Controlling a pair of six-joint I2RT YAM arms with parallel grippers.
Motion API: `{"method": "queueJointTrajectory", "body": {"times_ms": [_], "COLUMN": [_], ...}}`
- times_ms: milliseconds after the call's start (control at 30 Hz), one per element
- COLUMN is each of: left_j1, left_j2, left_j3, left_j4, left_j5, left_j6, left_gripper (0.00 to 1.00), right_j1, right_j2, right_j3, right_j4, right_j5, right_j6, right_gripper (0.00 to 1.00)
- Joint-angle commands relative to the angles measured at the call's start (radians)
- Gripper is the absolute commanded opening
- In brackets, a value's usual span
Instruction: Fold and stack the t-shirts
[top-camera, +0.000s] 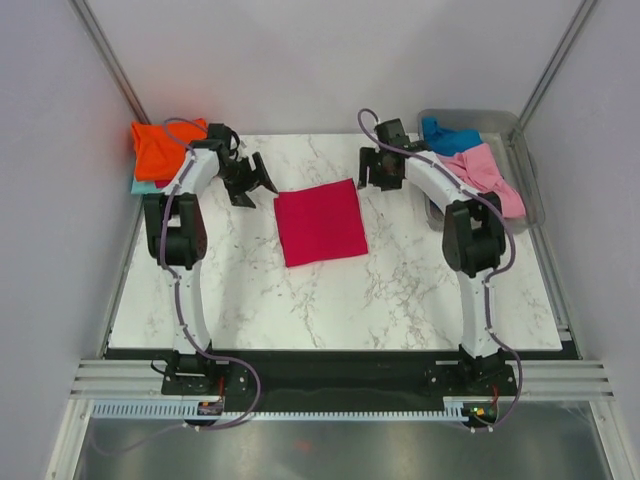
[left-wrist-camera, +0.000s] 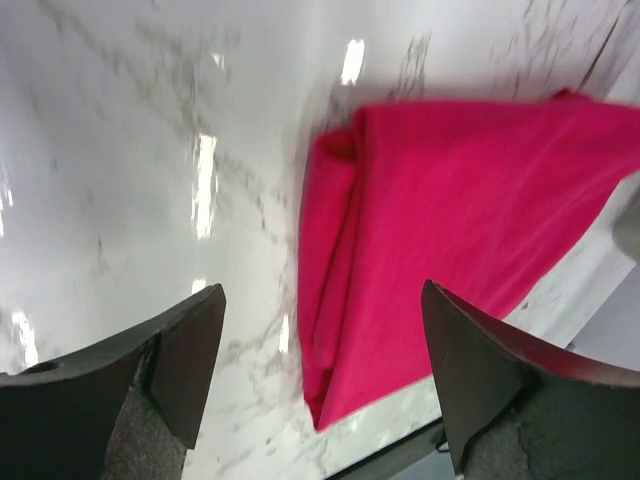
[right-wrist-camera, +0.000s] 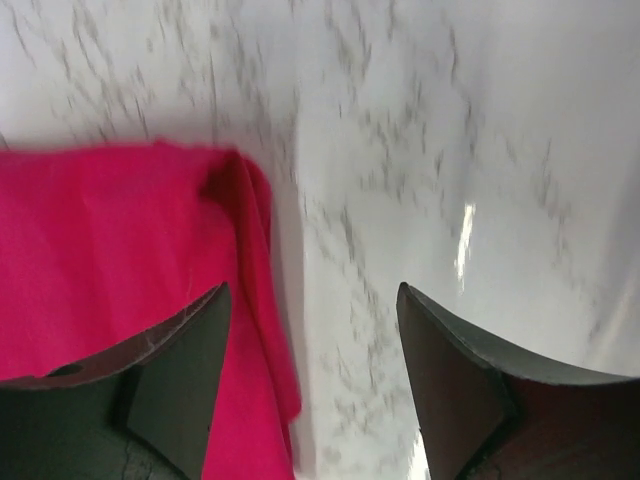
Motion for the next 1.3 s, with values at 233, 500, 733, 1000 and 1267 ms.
{"method": "queueJointTrajectory", "body": {"times_ms": [233, 500, 733, 1000, 1267], "left_j1": [-0.029, -0.071, -0.081, -0.094, -0.075], "left_j2": [-0.274, -0.156, -0.111, -0.081, -0.171], "left_j3": [-0.470, -0.473, -0.444, -0.414, -0.373], "left_j4": [0.432, 0.534, 0.544, 0.538, 0.485], "left_j5": [-0.048, -0.032, -0.019, 0.025, -0.008], "left_j6": [0.012, -0.005, -0.020, -0.014, 0.060], "left_gripper": [0.83, 0.81, 0.71, 0.19, 0.02], "right_j1": [0.023, 0.035, 0.037, 0.038, 0.038], "right_j2": [-0.663, -1.209, -1.565, -1.816, -2.022], "right_j3": [-0.793, -1.210, -1.382, -1.543, -1.670], "right_j4": [0.262, 0.218, 0.124, 0.101, 0.118], "right_j5": [-0.059, -0.152, -0.260, -0.333, -0.376], "right_j6": [0.035, 0.099, 0.208, 0.334, 0.408], "right_gripper": [0.78, 0.81, 0.84, 0.85, 0.85]}}
